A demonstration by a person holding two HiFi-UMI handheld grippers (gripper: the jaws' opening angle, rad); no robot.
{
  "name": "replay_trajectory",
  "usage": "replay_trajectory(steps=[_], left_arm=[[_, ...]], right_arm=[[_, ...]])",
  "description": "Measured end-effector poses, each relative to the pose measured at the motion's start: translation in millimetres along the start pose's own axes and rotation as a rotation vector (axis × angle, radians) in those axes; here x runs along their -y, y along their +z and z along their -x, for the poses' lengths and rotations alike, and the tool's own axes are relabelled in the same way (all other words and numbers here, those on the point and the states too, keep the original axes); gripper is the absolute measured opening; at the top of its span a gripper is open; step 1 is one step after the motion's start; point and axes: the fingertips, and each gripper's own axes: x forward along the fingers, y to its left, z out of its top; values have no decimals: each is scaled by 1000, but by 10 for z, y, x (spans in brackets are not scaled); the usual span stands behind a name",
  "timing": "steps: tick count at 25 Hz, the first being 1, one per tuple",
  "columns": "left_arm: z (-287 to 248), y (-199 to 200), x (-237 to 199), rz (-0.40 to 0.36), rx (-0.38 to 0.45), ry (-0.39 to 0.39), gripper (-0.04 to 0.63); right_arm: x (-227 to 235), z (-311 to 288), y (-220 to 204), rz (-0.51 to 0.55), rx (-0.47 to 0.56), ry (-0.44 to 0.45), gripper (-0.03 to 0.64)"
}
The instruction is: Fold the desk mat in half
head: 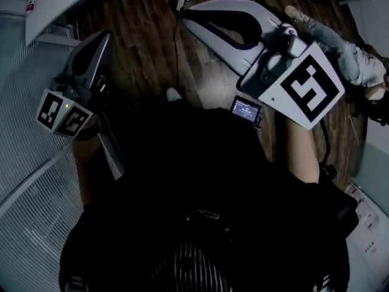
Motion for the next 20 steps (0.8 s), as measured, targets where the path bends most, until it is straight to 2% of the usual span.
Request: replay_trajectory(steps=[2, 7, 9, 11, 14, 20], left_arm=[[58, 3, -270, 11, -15, 30, 7], [126, 22, -652, 3, -5, 7, 6], [111, 26, -763, 29, 7, 11, 7], [72, 47, -757, 49, 19, -6, 6], [-15, 64, -735, 41, 15, -20, 6], [200, 13, -761, 30, 21, 74, 7]], right_arm=[[89, -173, 13, -9, -8, -10, 5], [228, -643, 4, 38, -78, -33, 5], [279, -751, 65, 36, -77, -30, 5], [316, -782, 103, 13, -71, -14, 5], [438, -794, 89, -31, -72, 1, 5], [534, -943, 56, -49, -24, 81, 5]])
